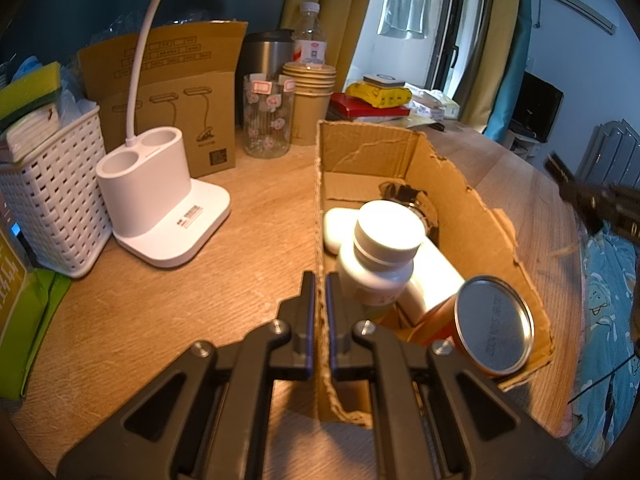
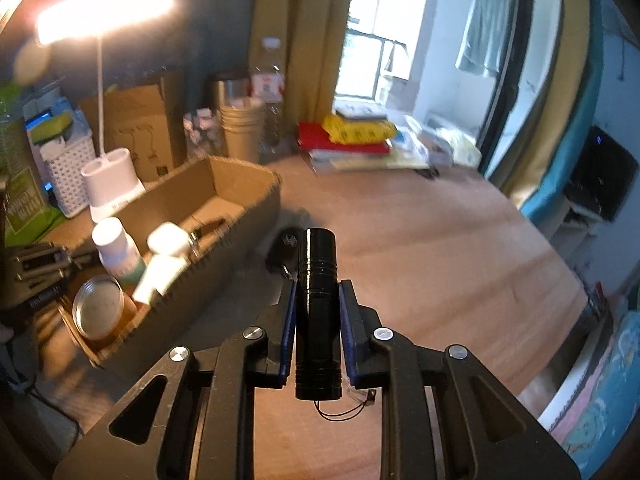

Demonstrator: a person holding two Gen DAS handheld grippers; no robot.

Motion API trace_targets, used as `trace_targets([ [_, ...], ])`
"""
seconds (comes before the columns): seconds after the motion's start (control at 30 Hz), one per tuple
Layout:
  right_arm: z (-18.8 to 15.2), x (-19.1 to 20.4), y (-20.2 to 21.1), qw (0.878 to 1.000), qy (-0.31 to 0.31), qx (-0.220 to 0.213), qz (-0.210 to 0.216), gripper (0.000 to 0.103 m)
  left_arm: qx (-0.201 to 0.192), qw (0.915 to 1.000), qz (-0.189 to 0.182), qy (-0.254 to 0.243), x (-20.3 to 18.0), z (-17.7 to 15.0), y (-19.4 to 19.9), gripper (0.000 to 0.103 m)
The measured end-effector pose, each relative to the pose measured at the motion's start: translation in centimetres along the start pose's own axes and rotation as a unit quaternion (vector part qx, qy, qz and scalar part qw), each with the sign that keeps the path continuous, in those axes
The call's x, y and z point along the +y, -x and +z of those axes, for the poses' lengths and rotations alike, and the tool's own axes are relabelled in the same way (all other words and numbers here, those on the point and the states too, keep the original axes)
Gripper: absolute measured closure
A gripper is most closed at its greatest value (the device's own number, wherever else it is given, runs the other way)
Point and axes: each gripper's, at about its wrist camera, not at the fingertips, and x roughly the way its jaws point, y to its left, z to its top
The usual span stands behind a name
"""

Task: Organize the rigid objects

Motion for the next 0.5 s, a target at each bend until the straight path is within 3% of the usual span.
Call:
trace_targets([
  [0.5, 5.7, 3.4, -1.3, 0.998, 0.036, -0.037, 0.031, 0.082, 0.000, 1.0000, 0.000, 0.000, 0.0, 0.0, 0.0, 0.098],
])
